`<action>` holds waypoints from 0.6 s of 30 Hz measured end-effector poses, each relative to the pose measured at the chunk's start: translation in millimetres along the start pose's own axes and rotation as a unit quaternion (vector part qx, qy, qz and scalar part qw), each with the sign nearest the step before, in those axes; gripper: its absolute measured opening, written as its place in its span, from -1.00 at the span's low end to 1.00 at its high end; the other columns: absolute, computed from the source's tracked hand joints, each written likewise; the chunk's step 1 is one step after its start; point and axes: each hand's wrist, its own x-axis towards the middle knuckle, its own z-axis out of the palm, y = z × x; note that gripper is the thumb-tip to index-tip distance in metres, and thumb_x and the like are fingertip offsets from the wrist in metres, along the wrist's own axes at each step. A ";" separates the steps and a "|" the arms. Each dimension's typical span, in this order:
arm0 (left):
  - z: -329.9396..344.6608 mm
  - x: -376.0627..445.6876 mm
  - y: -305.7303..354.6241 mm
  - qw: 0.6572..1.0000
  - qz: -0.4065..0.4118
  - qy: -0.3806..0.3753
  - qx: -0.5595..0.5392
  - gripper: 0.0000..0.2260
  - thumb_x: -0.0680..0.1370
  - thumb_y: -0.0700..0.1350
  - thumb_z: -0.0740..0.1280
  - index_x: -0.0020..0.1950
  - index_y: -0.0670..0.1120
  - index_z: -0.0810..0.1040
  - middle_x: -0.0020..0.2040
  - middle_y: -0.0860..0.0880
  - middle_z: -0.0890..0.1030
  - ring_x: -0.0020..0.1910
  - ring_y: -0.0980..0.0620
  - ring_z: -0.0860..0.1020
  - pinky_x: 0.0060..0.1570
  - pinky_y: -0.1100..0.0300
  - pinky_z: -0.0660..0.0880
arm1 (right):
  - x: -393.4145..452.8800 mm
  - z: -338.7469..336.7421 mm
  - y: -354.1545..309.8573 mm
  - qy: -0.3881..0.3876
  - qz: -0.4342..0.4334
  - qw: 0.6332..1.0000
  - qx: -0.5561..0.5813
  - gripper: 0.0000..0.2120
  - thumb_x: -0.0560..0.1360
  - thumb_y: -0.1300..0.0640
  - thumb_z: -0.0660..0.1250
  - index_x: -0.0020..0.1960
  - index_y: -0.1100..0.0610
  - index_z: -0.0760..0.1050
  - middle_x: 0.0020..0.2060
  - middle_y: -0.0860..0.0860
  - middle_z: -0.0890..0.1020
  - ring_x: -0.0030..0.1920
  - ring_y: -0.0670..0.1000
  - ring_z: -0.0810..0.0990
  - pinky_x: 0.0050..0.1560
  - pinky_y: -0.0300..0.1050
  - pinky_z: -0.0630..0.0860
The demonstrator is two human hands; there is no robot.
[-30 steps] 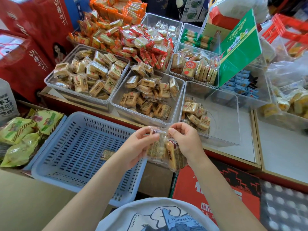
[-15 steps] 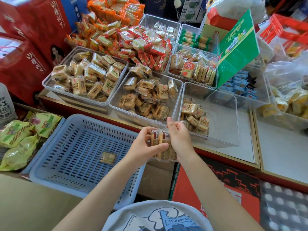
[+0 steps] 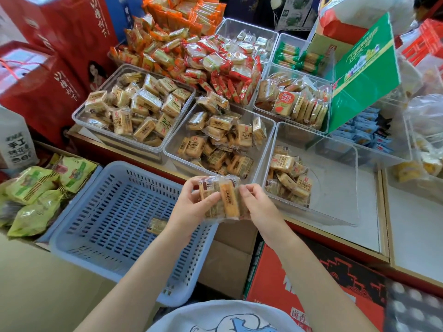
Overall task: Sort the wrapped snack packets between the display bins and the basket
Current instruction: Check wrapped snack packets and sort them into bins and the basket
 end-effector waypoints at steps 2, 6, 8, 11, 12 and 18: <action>7.2 0.8 -0.1 1.000 0.011 -0.004 0.001 -0.69 0.57 -0.17 0.44 0.28 -0.06 0.47 0.06 -0.16 0.72 0.02 -0.14 0.71 -0.07 0.00 0.67 | -1.3 -1.4 0.0 -0.032 0.005 0.999 -0.020 -0.38 0.48 -0.40 0.25 0.30 0.04 0.40 0.12 0.02 0.64 0.10 -0.02 0.65 0.09 -0.08 0.59; 13.1 2.2 1.8 1.000 0.001 0.008 -0.021 -0.69 0.59 -0.12 0.40 0.33 -0.03 0.51 0.10 -0.14 0.71 0.07 -0.15 0.70 0.00 -0.06 0.67 | -3.7 -7.4 3.4 -0.038 -0.008 0.999 0.000 -0.56 0.48 -0.22 0.44 0.24 0.00 0.49 0.09 -0.03 0.66 0.11 -0.03 0.67 0.21 0.02 0.61; 10.8 3.7 5.4 0.999 -0.035 0.000 -0.038 -0.64 0.60 -0.02 0.38 0.38 -0.04 0.49 0.13 -0.14 0.70 0.07 -0.15 0.70 -0.04 -0.07 0.67 | -3.9 -15.3 6.1 -0.043 -0.008 0.999 0.025 -0.62 0.52 -0.17 0.41 0.23 0.01 0.55 0.10 0.00 0.69 0.10 0.01 0.69 0.19 0.04 0.63; 11.5 3.1 7.8 0.995 -0.090 -0.028 -0.032 -0.49 0.51 0.18 0.37 0.35 -0.10 0.51 0.01 -0.08 0.71 -0.06 -0.06 0.70 -0.14 0.02 0.62 | -5.2 -29.1 12.8 -0.068 0.013 0.987 0.145 -0.69 0.64 -0.03 0.29 0.25 0.13 0.58 0.13 0.12 0.70 0.12 0.13 0.69 0.11 0.03 0.65; 14.0 1.9 7.8 0.993 -0.106 -0.030 -0.035 -0.51 0.50 0.20 0.36 0.29 -0.10 0.55 -0.05 -0.05 0.70 -0.13 -0.01 0.68 -0.19 0.08 0.59 | -7.0 -33.2 14.4 -0.071 0.026 0.978 0.194 -0.71 0.67 0.02 0.24 0.27 0.16 0.57 0.13 0.15 0.70 0.11 0.16 0.69 0.12 0.06 0.64; 44.2 4.2 8.6 0.964 -0.184 -0.074 -0.177 -0.63 0.53 0.17 0.39 -0.03 -0.15 0.53 -0.18 -0.11 0.56 -0.42 0.03 0.47 -0.46 0.27 0.42 | -14.3 -61.8 20.8 -0.079 0.034 0.938 0.337 -0.55 0.68 -0.02 0.07 0.31 0.29 0.51 -0.02 0.27 0.68 -0.12 0.21 0.69 0.00 0.12 0.61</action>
